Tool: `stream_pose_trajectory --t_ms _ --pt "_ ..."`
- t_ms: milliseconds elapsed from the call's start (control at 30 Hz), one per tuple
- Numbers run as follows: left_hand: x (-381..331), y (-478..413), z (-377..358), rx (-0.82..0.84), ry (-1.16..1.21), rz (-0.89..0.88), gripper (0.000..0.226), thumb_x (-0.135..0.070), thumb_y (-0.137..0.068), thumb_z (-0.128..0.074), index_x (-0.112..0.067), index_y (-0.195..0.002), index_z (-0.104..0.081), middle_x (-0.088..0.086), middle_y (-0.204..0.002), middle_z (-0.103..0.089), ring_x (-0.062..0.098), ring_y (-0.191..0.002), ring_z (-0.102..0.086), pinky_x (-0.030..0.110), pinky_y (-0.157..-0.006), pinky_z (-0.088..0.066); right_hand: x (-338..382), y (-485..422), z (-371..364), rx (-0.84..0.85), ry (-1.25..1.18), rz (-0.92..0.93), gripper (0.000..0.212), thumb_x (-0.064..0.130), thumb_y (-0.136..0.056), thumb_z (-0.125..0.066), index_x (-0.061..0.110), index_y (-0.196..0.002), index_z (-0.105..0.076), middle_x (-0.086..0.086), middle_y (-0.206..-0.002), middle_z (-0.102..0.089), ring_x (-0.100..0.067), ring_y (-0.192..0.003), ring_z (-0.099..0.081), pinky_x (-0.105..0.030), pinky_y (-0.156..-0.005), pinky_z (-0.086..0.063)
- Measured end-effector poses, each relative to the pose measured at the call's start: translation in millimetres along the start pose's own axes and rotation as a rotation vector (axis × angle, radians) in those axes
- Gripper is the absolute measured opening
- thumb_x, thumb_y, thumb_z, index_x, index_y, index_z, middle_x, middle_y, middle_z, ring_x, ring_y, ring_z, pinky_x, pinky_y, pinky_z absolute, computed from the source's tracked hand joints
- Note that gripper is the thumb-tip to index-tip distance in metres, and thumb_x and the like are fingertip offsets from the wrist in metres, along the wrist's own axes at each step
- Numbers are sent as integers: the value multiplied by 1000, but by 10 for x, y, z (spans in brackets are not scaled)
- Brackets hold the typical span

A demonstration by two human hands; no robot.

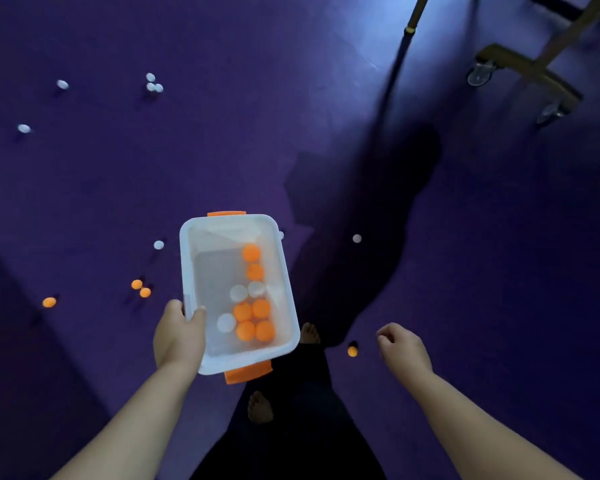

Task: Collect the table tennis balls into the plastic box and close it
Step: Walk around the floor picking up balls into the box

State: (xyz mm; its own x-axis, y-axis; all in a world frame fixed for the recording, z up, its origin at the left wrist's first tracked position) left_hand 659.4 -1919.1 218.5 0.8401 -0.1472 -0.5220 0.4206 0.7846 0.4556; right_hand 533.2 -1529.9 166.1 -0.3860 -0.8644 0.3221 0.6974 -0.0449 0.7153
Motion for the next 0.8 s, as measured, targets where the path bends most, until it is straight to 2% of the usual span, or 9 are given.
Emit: stream_pose_trajectory --t_ms 100,267,467,600,667,733,800 --pt "-152 -358 -336 8 -5 25 23 -23 -91 -51 -4 -82 -44 10 -71 -53 28 -64 -49 35 -55 -36 84 -470 -19 28 98 -25 15 20 -94 -46 24 -95 -60 3 -87 -65 -18 -73 -62 -35 -63 -52" --pt "-365 -972 -952 20 -46 18 24 -26 -92 -51 -4 -84 -45 8 -72 -52 27 -64 -48 35 -55 -33 123 -1181 -243 73 207 -65 16 24 -95 -45 21 -98 -61 2 -88 -66 -19 -77 -61 -33 -63 -49" --pt "-290 -1636 -1798 18 -51 -53 25 -24 -94 -53 0 -87 -47 6 -73 -49 30 -72 -47 36 -60 -31 -191 -2001 -916 75 157 -167 19 23 -95 -43 19 -102 -60 3 -84 -60 -18 -72 -54 -27 -55 -37" --pt "4 -1984 -2476 55 -55 -61 26 -24 -94 -53 1 -89 -47 5 -71 -48 30 -72 -48 37 -63 -35 -610 -2444 -1557 74 91 -253 21 22 -95 -43 19 -106 -61 -1 -94 -64 -17 -75 -52 -26 -59 -37" --pt "147 -2161 -2844 90 -58 -76 26 -26 -93 -52 -1 -89 -46 4 -70 -48 31 -71 -48 38 -64 -38 -880 -2624 -1843 58 83 -316 20 21 -96 -41 18 -101 -60 -3 -93 -63 -19 -76 -51 -26 -59 -35" --pt "265 -2314 -3232 144 -51 -109 25 -26 -93 -52 -2 -88 -46 4 -71 -49 31 -71 -49 38 -63 -39 -1208 -2789 -2106 23 42 -400 19 21 -98 -38 17 -86 -53 -2 -80 -56 -22 -73 -49 -28 -53 -32" --pt "384 -2433 -3601 196 -38 -134 24 -25 -94 -51 -2 -89 -47 4 -73 -49 30 -72 -49 37 -62 -38 -1570 -2938 -2383 -3 -22 -492 28 22 -98 -38 18 -71 -42 -3 -73 -52 -26 -72 -48 -30 -58 -34"
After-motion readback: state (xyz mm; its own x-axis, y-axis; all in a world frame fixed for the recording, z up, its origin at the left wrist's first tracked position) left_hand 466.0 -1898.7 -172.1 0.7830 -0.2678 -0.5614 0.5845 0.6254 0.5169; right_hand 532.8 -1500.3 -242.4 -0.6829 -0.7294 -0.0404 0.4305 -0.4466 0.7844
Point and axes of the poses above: each hand's wrist, its own y-axis away from the middle knuckle, its own z-axis out of the back of the hand, x = y × z, the point moved 9 cm from there along -y, towards the middle knuckle
